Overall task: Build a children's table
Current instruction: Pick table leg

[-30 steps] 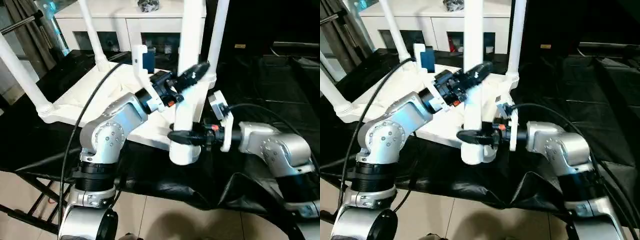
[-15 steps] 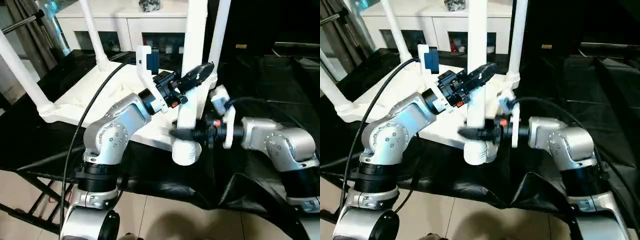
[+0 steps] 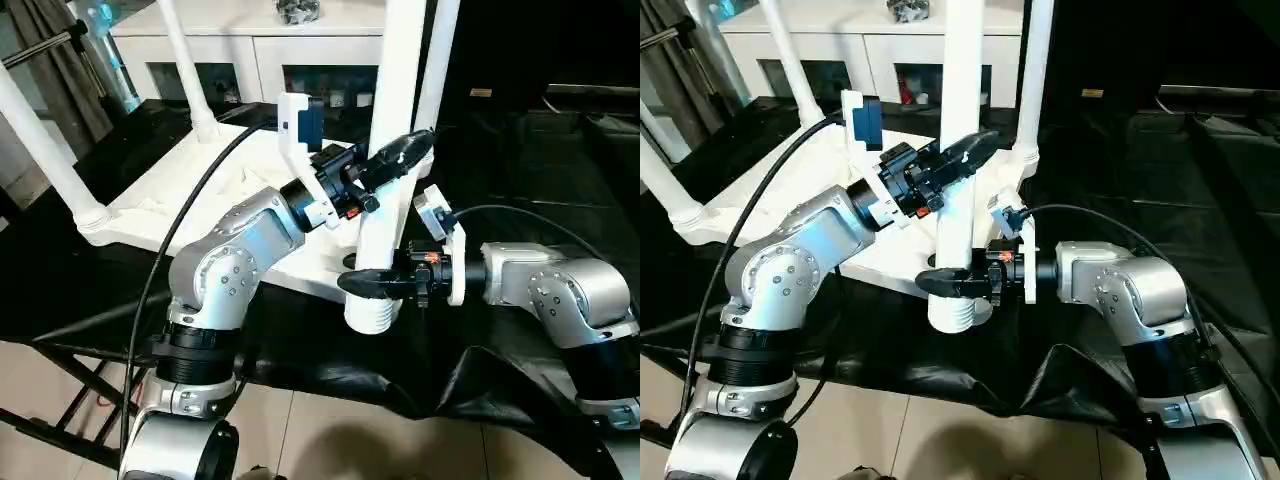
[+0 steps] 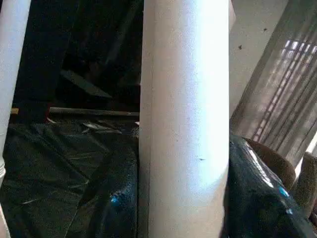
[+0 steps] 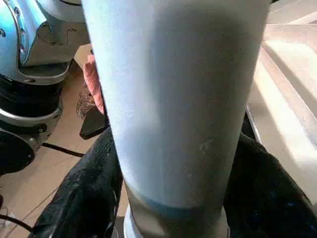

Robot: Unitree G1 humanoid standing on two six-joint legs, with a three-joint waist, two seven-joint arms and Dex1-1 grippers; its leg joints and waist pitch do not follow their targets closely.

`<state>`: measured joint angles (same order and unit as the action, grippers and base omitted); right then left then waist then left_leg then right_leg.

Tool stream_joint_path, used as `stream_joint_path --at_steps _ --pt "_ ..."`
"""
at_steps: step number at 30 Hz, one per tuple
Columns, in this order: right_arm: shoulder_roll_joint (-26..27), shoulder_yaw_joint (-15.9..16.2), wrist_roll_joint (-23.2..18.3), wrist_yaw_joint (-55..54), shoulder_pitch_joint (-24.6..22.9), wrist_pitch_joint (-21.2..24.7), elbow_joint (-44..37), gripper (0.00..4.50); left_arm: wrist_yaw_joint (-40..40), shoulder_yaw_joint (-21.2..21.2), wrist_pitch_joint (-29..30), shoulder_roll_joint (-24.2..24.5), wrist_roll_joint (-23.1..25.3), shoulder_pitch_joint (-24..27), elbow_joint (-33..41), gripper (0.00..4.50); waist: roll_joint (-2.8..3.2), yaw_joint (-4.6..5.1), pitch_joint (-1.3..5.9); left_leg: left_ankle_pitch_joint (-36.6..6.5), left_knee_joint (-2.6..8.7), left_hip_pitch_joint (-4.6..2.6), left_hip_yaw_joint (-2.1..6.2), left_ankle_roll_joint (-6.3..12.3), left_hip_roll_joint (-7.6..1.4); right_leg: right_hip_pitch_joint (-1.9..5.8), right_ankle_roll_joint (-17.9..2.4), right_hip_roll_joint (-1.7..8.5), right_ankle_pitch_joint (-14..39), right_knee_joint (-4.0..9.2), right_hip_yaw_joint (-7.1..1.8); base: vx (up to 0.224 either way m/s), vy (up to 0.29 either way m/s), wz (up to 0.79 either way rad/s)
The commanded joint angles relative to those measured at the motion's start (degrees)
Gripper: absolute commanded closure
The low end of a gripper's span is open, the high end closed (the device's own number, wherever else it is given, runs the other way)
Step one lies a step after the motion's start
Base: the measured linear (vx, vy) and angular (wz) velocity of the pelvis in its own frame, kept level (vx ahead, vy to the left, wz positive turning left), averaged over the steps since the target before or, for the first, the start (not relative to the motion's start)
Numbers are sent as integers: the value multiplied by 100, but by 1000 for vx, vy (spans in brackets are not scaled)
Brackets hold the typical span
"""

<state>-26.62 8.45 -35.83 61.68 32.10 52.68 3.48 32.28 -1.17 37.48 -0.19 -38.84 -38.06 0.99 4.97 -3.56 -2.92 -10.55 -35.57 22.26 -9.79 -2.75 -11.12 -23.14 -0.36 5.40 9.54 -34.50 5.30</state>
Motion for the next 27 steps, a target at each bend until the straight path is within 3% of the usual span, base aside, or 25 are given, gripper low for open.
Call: stream_joint_path --at_steps 1,7,8,9,16,17,18,19,20,23,26,27 --pt "-2 -14 -30 7 86 57 -78 161 64 30 -10 51 -14 16 45 270 -196 -25 464 -443 333 -35 22 437 -119 361 -1044 233 1300 380 -221 0 0 0" --pt "3 -27 -62 27 80 85 -70 209 81 42 -4 44 -26 19 50 270 -197 -27 466 -423 331 -33 22 436 -120 362 -1048 233 1273 374 -222 0 0 0" --pt "3 -28 -73 32 79 93 -71 234 84 44 -2 46 -28 19 48 270 -198 -27 465 -439 329 -36 17 437 -117 361 -1046 235 1292 380 -223 0 0 0" --pt "2 -29 -83 35 76 100 -75 239 85 46 0 47 -28 20 49 270 -168 -31 469 -431 327 -39 23 434 -117 361 -1050 237 1283 373 -223 0 0 0" --pt "2 -42 -75 26 31 93 -105 251 64 54 -20 45 3 24 29 270 -168 -23 468 -469 331 -38 25 415 -118 366 -1054 230 1263 380 -218 0 0 0" --pt "5 -56 -69 3 12 80 -115 253 -108 31 -35 20 93 3 -32 214 -123 -16 472 -466 328 -42 30 408 -121 361 -1063 225 1206 379 -217 0 0 0" --pt "9 -65 -65 -11 4 72 -121 253 -117 8 14 6 50 -8 -59 200 -146 -15 473 -487 329 -44 28 410 -117 368 -1077 223 1174 380 -216 0 0 0" --pt "11 -71 -63 -19 -2 67 -125 253 -109 -6 54 -1 10 -14 -74 200 -147 -16 475 -478 326 -37 27 424 -113 371 -1083 223 1156 378 -217 0 0 0" --pt "23 -94 -59 -54 -21 50 -143 253 -44 -24 57 0 -46 -3 -66 200 -100 -14 476 -486 326 -45 31 427 -114 363 -1081 222 1170 376 -214 0 0 0" --pt "148 -262 -60 -252 -114 -111 -194 259 -85 -202 -350 -123 -22 22 -124 157 -131 -1 475 -531 329 -39 26 408 -107 371 -1064 220 1219 401 -212 0 0 0" --pt "533 -730 -198 -693 -226 -434 -223 260 -33 -621 -431 -382 -567 29 -161 155 -146 6 482 -511 331 -29 17 374 -107 375 -1101 235 1210 395 -212 0 0 0" --pt "533 -730 -198 -693 -226 -434 -223 260 -33 -621 -431 -382 -567 29 -161 155 -117 16 482 -562 333 -41 22 389 -107 361 -1103 223 1221 402 -203 0 0 0"
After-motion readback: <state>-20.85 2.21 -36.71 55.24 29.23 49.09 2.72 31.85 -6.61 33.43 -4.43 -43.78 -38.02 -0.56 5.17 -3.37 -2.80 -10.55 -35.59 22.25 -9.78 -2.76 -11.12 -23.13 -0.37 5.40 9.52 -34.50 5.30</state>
